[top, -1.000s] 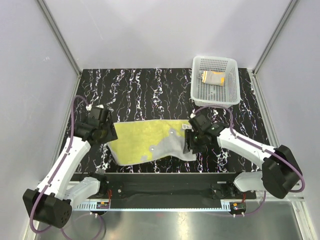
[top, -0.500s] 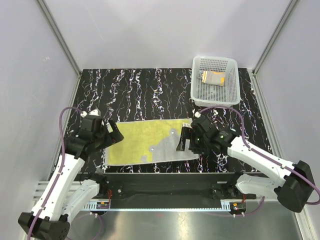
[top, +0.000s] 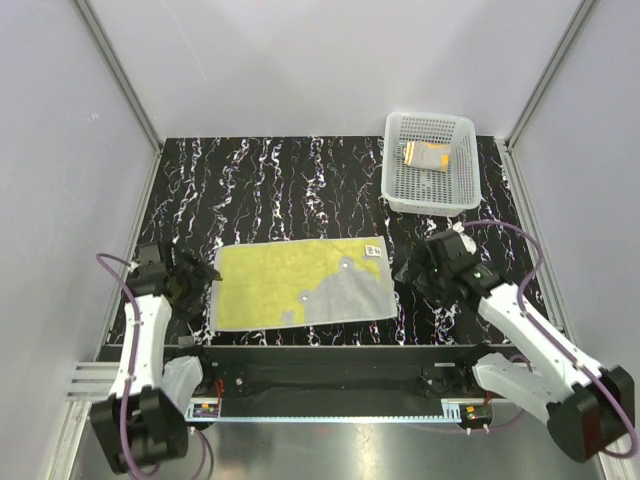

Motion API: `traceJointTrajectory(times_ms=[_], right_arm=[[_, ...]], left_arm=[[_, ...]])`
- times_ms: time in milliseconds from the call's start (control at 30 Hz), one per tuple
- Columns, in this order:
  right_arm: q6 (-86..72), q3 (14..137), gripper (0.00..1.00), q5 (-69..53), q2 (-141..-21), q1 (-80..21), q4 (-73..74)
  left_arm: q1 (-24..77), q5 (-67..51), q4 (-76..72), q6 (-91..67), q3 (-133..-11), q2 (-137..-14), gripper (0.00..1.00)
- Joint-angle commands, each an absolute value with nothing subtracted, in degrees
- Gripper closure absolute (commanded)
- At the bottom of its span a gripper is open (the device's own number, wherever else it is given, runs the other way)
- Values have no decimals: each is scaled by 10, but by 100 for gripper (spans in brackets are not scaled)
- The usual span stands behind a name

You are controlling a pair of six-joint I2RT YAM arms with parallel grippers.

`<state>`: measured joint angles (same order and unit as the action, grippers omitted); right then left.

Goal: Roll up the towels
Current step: Flatten the towel, then fold the towel

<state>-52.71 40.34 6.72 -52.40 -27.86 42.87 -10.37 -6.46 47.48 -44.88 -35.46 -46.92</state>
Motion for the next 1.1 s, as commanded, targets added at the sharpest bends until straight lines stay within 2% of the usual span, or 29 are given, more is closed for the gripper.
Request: traceJointTrajectory(times_ms=[0, 133, 200, 233, 400, 500, 700, 733, 1033, 1067], right_arm=[[-483, 435, 0, 35, -585, -259, 410], [-472, 445, 0, 2, -654, -253, 371], [-472, 444, 0, -21, -671, -248, 337], [-471, 444, 0, -24, -685, -244, 324], [-443, 480, 0, -65, -768, -194, 251], [-423, 520, 1, -97, -836, -157, 221], [-405, 563, 8, -112, -910, -132, 165], [-401, 573, 11, -110, -917, -128, 161], [-396, 615, 20, -126, -1038, -112, 106], [-396, 615, 22, -130, -1045, -112, 99]], left_arm=[[-159, -125, 463, -446, -343, -505, 1], [-208, -148, 439, -471, -305, -496, 1], [-208, -176, 413, -475, -298, -540, 1], [-209, -194, 351, -468, -299, -557, 1], [-205, -143, 271, -425, -404, -689, 2], [-204, -144, 235, -415, -442, -756, 11], [-189, -120, 189, -411, -498, -855, 19], [-185, -121, 185, -413, -503, -874, 21], [-124, -100, 120, -441, -506, -937, 23], [-120, -100, 118, -441, -509, -941, 26]])
